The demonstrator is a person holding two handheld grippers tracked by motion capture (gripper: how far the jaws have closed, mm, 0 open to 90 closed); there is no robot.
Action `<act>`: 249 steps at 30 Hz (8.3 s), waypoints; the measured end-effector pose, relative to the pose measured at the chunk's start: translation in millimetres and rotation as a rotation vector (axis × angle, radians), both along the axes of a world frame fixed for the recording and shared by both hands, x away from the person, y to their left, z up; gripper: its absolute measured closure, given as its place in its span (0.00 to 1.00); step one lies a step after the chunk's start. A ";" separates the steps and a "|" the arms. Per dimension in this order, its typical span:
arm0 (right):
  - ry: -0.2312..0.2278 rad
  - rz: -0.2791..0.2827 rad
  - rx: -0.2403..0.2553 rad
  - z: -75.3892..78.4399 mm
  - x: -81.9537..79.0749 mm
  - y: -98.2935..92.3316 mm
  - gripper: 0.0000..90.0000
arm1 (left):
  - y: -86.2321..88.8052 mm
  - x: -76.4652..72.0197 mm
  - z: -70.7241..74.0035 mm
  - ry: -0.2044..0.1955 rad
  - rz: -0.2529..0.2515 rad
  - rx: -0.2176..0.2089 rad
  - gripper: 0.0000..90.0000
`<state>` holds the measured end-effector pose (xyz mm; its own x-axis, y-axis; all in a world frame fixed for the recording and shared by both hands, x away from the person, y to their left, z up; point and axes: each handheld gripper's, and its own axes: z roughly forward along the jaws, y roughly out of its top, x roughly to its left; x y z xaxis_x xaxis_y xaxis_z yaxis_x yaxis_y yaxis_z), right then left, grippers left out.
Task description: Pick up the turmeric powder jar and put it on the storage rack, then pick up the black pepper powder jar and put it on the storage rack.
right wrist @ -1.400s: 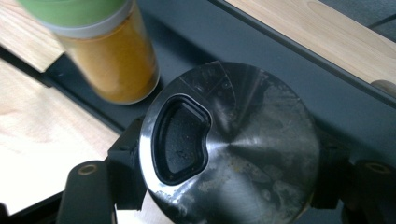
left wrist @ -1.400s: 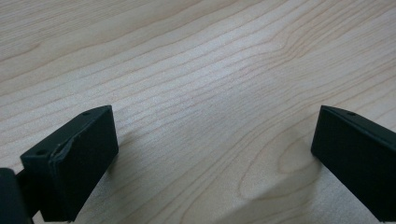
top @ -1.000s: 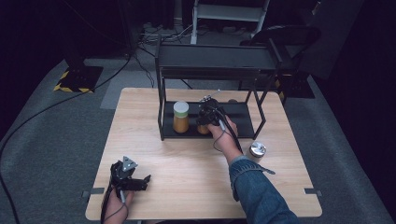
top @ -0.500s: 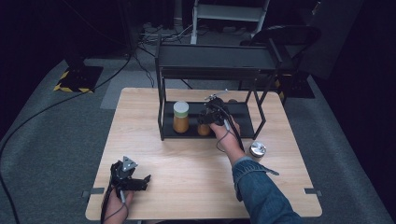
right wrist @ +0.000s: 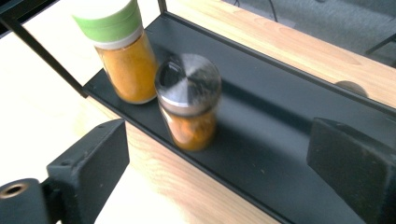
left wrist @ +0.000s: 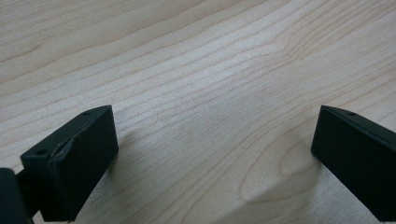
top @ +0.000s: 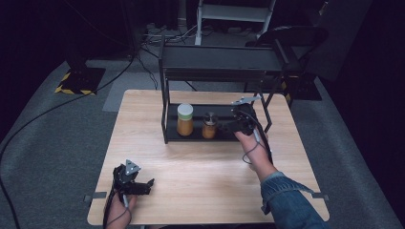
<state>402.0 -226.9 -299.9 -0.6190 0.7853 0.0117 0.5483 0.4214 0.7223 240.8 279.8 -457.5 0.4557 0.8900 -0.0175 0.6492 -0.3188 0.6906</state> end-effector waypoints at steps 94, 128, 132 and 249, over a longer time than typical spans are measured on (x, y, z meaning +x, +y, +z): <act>0.000 -0.063 -0.051 -104.2 -86.6 -108.0 0.33 | 0.0 0.1 0.3 0.002 0.000 0.000 0.01; -0.036 -0.057 -0.008 -16.5 -48.8 -97.9 0.33 | -1.7 1.6 0.1 0.002 0.012 -0.001 0.01; -0.036 -0.055 -0.010 -12.0 -38.5 -91.6 0.33 | -1.8 1.6 0.1 0.002 0.013 -0.001 0.01; -0.007 -0.046 -0.022 -157.1 -92.9 -141.0 0.00 | -3.2 1.0 0.2 0.001 0.021 0.001 0.00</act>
